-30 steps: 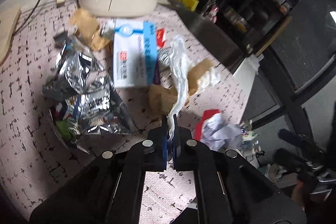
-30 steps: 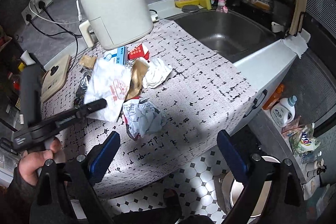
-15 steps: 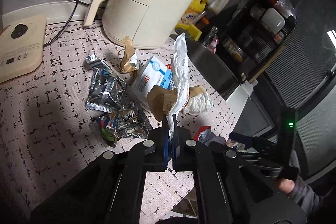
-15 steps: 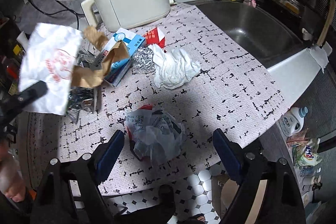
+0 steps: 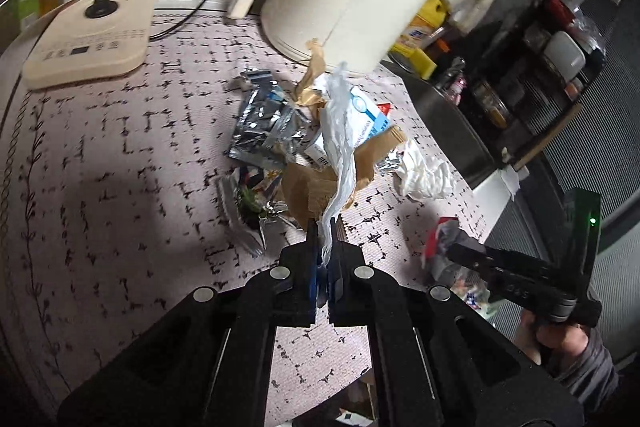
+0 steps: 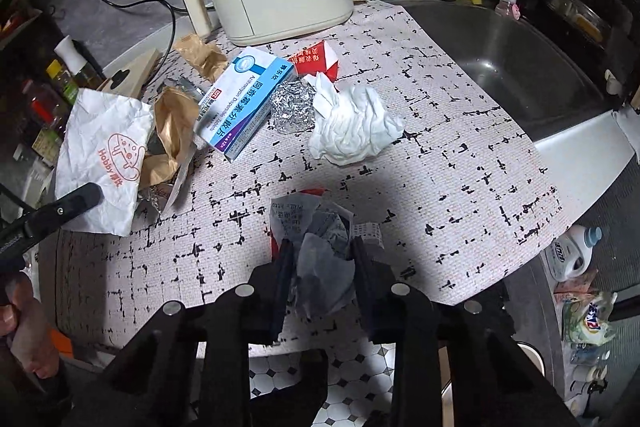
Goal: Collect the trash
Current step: 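Carry both items down to the white bin and open the right tool over it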
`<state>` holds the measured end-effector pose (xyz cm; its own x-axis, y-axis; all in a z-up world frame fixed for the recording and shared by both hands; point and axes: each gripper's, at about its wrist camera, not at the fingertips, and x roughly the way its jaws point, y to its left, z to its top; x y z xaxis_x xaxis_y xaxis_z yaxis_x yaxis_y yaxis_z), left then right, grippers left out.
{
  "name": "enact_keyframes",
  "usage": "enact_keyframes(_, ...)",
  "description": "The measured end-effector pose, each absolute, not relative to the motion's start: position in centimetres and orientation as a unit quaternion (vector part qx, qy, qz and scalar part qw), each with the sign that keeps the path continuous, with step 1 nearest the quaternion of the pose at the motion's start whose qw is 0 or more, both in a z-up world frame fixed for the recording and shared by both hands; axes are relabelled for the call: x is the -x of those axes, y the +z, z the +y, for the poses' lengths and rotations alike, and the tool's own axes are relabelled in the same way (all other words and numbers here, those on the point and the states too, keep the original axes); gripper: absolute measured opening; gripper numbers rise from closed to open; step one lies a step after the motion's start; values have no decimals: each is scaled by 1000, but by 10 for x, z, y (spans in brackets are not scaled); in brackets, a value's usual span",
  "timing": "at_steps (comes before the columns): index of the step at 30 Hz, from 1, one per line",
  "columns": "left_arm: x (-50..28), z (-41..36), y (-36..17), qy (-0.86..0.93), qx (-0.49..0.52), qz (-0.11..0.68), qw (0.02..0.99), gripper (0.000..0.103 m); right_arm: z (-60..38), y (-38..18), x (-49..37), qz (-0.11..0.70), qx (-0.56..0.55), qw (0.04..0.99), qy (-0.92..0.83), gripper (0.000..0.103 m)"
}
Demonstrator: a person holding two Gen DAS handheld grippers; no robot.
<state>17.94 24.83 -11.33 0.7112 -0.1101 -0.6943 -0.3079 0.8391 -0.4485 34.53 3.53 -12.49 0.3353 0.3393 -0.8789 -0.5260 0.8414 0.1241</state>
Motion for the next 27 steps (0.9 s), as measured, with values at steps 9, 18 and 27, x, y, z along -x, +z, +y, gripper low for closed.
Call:
enact_keyframes(9,-142,235,-133,148,299,376,865,24,20,-125,-339,507,112,798,307,29)
enact_keyframes(18,-118,235,-111,151,284,347,881,2,29,-120,-337,499,102,798,322,27)
enact_keyframes(27,-98,251,-64,169,274,293,900,2,37,-116,-338,486,91,806,325,26)
